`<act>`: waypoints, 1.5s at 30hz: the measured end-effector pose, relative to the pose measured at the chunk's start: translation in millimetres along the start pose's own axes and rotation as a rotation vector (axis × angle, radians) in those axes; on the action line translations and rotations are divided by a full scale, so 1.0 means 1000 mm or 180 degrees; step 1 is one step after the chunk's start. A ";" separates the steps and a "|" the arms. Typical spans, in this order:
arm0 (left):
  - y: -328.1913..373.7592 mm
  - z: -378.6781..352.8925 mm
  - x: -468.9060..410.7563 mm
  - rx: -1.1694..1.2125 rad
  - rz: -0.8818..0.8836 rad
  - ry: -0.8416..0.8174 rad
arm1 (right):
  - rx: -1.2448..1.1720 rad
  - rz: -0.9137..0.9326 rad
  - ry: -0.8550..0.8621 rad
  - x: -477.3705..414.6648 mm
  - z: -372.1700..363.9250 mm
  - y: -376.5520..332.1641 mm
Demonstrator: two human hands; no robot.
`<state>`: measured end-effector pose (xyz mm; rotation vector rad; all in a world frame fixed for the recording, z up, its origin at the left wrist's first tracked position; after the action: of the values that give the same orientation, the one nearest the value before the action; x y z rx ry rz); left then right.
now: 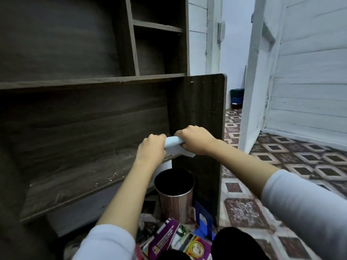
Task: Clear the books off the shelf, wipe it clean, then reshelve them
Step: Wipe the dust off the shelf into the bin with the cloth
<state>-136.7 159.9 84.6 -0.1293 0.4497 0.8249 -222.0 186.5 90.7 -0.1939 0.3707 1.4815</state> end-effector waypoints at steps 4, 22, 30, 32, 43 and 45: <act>-0.010 -0.033 0.000 0.0267 0.0318 -0.0375 | -0.0894 -0.0434 0.0053 0.007 -0.027 0.031; -0.063 -0.258 -0.001 0.3456 0.2677 -0.0202 | -0.2834 -0.2486 -0.0003 0.004 -0.229 0.109; -0.059 -0.325 0.004 0.3753 0.3205 -0.0300 | -0.3034 -0.2731 -0.0030 0.009 -0.271 0.116; -0.062 -0.332 0.003 0.3720 0.3200 -0.0239 | -0.3652 -0.2889 -0.0058 0.011 -0.286 0.121; -0.065 -0.365 -0.028 0.3851 0.2672 -0.0435 | -0.5354 -0.3512 -0.0957 0.010 -0.351 0.105; -0.063 -0.378 -0.032 0.3892 0.2595 -0.0590 | -0.5117 -0.3627 -0.0831 0.012 -0.358 0.117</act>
<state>-235.8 -11.3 -245.0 1.3269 0.7748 1.1967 -381.1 82.7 -234.3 -1.2188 -1.0891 0.3232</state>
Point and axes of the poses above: each hand's wrist, its own x-axis away from the middle knuckle, its own z-axis out of the back of the hand, y = z × x, the point moved 10 cm from there along -x, towards the middle knuckle, and after that the axes turned 1 degree about -z, right-handed, at the moved point
